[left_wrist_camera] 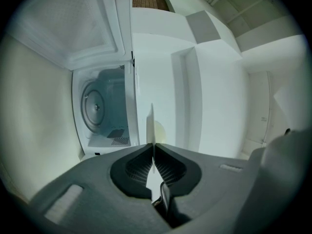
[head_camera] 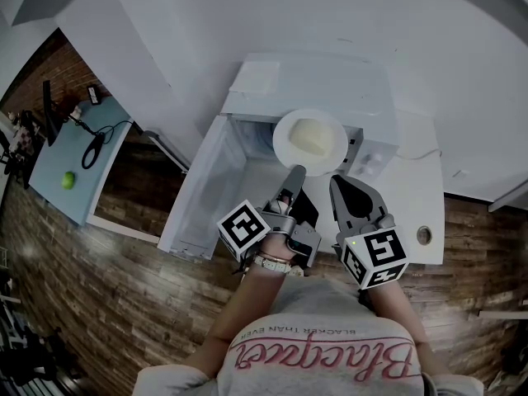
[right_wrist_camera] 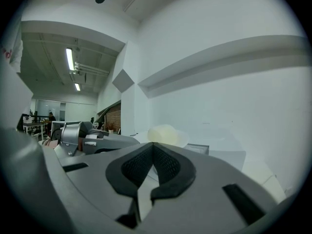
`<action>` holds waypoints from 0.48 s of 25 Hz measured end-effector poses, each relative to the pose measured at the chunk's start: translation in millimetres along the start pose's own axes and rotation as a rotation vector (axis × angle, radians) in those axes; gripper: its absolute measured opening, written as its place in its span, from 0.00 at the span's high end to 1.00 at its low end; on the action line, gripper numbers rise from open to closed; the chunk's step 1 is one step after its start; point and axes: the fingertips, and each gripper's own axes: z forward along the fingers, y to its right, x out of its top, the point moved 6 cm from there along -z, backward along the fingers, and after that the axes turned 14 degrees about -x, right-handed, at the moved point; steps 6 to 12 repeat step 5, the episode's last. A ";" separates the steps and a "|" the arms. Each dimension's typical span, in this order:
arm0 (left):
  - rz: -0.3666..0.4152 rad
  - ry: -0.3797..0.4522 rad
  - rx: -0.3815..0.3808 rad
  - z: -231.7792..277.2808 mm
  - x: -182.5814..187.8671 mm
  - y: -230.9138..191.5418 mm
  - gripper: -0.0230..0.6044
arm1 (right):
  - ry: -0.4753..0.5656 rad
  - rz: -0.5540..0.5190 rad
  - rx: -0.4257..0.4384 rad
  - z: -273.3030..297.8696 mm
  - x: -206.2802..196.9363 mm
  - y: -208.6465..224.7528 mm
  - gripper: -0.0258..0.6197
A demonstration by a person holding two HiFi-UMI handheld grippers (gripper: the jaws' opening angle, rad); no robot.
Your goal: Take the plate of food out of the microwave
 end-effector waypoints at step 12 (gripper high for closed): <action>0.028 0.022 -0.002 -3.5 -0.5 -5.4 0.94 | 0.005 0.001 0.001 -0.3 0.0 -1.3 0.94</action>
